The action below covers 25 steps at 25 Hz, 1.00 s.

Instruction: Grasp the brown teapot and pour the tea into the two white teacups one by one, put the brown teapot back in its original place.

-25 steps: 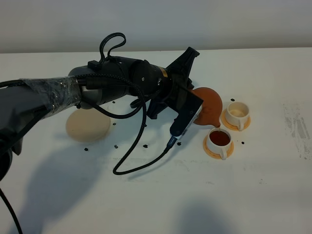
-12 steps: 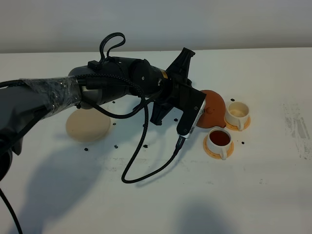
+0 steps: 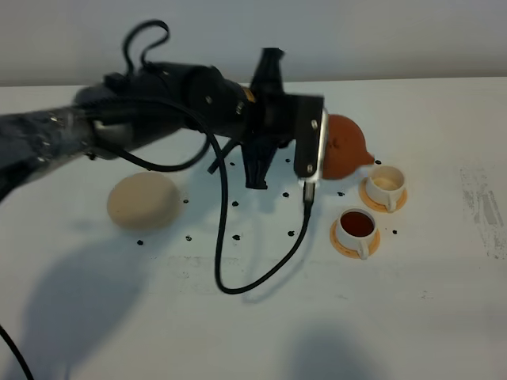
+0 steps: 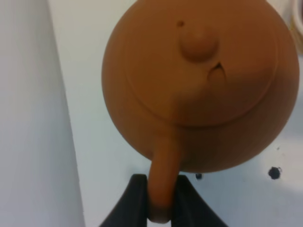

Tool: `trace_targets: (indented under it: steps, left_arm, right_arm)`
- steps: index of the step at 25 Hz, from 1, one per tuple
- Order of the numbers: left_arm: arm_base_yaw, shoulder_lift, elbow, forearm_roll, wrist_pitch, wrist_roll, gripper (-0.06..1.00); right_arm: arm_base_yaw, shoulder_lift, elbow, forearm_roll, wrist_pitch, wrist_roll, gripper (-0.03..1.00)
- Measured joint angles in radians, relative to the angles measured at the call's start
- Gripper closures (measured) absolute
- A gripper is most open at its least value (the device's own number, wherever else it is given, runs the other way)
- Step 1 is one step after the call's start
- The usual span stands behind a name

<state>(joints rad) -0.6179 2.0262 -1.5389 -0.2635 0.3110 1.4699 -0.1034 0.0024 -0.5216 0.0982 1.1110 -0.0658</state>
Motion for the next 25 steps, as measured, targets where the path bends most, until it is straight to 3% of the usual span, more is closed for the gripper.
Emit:
trace_targets:
  steps: [5,10,13,21,25]
  left_arm:
    - [0.012,-0.033,0.0,0.081,0.114,-0.36,0.85]
    - [0.015,-0.051,0.0,0.135,0.288,-0.587,0.85]
    - [0.015,-0.07,0.031,0.15,0.33,-0.675,0.85]
    - [0.015,-0.11,0.198,0.153,0.309,-0.8,0.85]
    - [0.015,-0.11,0.208,0.153,0.312,-0.931,0.85]
  right_arm:
    - [0.0,0.0,0.0,0.0,0.0,0.0,0.75]
    - [0.0,0.0,0.0,0.0,0.0,0.0,0.75]
    - [0.0,0.0,0.0,0.0,0.0,0.0,0.75]
    - [0.0,0.0,0.0,0.0,0.0,0.0,0.75]
    - [0.0,0.0,0.0,0.0,0.0,0.0,0.75]
